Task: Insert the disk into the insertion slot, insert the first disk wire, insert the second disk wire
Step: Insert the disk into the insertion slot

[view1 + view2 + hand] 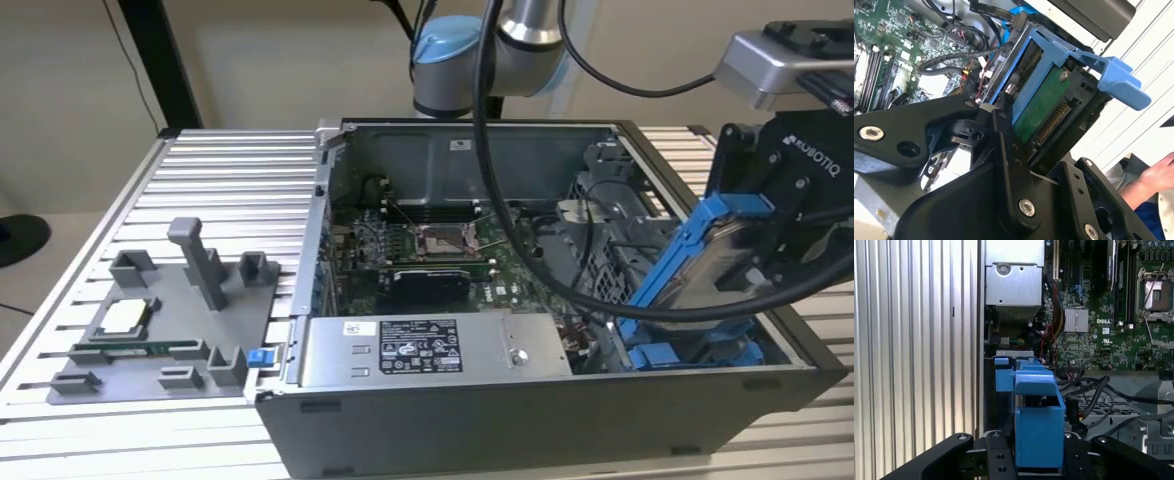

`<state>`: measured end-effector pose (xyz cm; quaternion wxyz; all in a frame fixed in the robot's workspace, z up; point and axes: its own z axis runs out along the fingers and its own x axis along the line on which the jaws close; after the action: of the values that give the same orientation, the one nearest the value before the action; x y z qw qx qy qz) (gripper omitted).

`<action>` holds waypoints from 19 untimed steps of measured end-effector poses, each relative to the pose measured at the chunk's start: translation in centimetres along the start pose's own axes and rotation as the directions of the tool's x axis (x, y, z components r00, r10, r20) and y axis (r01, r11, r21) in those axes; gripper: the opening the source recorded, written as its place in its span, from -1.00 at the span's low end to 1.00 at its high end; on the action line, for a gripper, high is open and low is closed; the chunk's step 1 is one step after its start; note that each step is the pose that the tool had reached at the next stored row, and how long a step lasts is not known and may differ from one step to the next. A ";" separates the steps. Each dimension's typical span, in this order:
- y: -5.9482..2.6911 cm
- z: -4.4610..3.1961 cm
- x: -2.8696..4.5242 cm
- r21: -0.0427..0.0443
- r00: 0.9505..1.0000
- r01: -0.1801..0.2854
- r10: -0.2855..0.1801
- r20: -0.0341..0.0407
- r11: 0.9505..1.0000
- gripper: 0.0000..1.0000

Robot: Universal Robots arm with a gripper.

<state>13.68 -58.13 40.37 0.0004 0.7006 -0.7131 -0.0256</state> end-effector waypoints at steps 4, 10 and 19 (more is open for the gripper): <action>-0.05 0.73 0.02 0.000 1.000 0.000 0.000 0.003 1.000 -1.00; -0.09 1.82 0.06 0.000 1.000 0.000 0.000 0.004 1.000 -1.00; -0.10 2.29 0.08 0.000 1.000 0.000 0.000 0.004 1.000 -1.00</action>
<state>13.69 -58.13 38.07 -0.0010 0.7007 -0.7130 -0.0270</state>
